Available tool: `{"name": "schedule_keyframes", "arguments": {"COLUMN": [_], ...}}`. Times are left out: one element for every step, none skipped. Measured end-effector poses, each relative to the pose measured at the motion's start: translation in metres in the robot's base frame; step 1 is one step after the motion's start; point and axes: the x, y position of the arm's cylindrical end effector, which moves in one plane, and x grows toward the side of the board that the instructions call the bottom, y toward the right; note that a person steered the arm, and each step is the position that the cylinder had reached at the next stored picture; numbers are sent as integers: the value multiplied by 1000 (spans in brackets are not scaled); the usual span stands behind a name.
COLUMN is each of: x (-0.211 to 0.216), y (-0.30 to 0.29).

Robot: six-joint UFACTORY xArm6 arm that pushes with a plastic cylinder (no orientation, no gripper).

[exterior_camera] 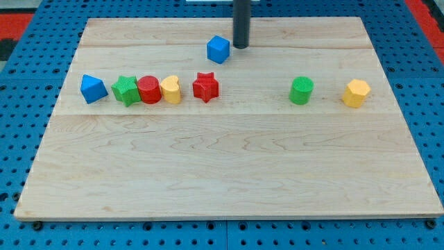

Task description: Push the blue cube to the top left side of the board

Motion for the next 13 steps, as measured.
{"name": "schedule_keyframes", "arguments": {"x": [35, 22, -5, -9, -13, -33, -51, -35, -22, -21, -8, 0, 0], "y": [-2, -60, -65, -48, -84, -94, -70, -117, -154, -165, -165, -186, -204]}}
